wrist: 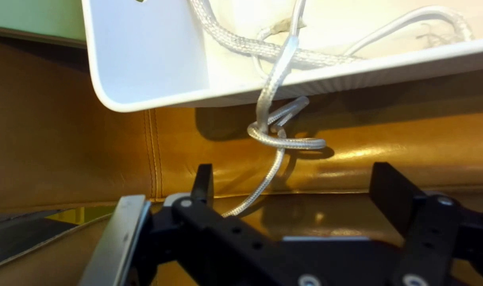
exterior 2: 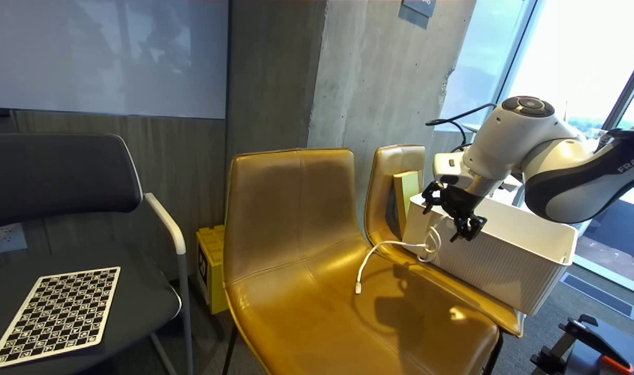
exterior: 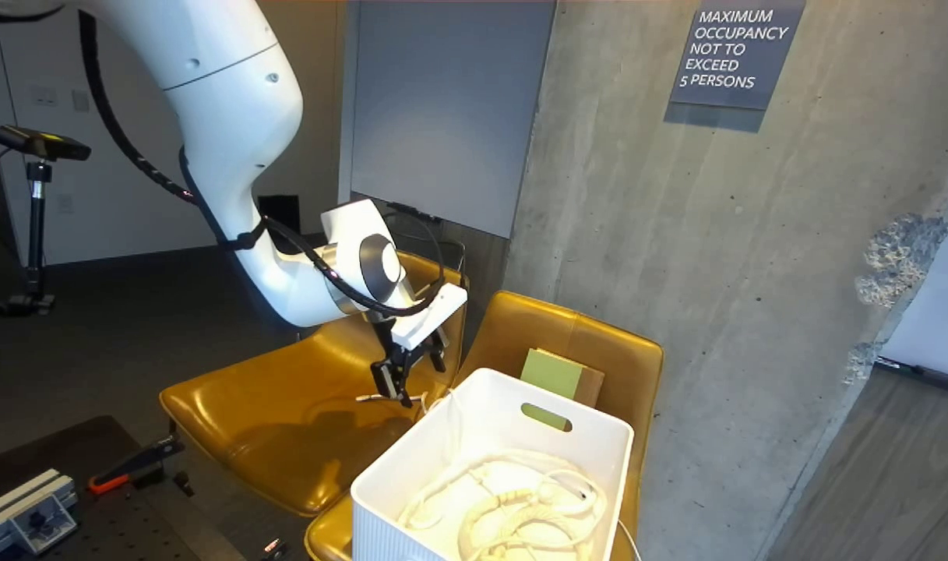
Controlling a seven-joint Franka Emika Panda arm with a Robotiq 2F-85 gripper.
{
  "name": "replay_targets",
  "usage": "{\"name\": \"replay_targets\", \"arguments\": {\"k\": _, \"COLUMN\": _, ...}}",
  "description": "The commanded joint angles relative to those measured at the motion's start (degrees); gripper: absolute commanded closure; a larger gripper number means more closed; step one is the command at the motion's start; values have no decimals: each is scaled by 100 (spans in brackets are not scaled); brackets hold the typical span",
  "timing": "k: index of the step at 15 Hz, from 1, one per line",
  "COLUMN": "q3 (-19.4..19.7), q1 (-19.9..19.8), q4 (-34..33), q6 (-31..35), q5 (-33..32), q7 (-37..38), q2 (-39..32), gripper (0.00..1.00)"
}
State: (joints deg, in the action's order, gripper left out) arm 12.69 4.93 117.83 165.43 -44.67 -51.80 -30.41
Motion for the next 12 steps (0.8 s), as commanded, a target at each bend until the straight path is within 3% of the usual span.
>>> {"name": "replay_targets", "arguments": {"k": 1, "q3": -58, "q1": -119, "q4": -282, "q6": -95, "q5": -442, "q7": 295, "q2": -167, "gripper": 0}}
{"name": "replay_targets", "arguments": {"k": 3, "q3": -88, "q1": -209, "q4": -428, "q6": -136, "q5": -558, "q7": 353, "q2": -269, "gripper": 0}}
{"name": "replay_targets", "arguments": {"k": 4, "q3": 182, "q1": 32, "q4": -434, "q6": -25, "q5": -428, "q7": 310, "q2": -350, "gripper": 0}}
{"name": "replay_targets", "arguments": {"k": 9, "q3": 385, "q1": 246, "q4": -473, "q6": 27, "q5": -547, "q7": 542, "q2": -600, "gripper": 0}}
{"name": "replay_targets", "arguments": {"k": 10, "q3": 404, "q1": 283, "q4": -446, "q6": 45, "q5": -542, "q7": 577, "q2": -637, "gripper": 19}}
{"name": "replay_targets", "arguments": {"k": 12, "q3": 452, "q1": 346, "q4": -424, "q6": 76, "q5": -539, "q7": 629, "q2": -712, "gripper": 34}}
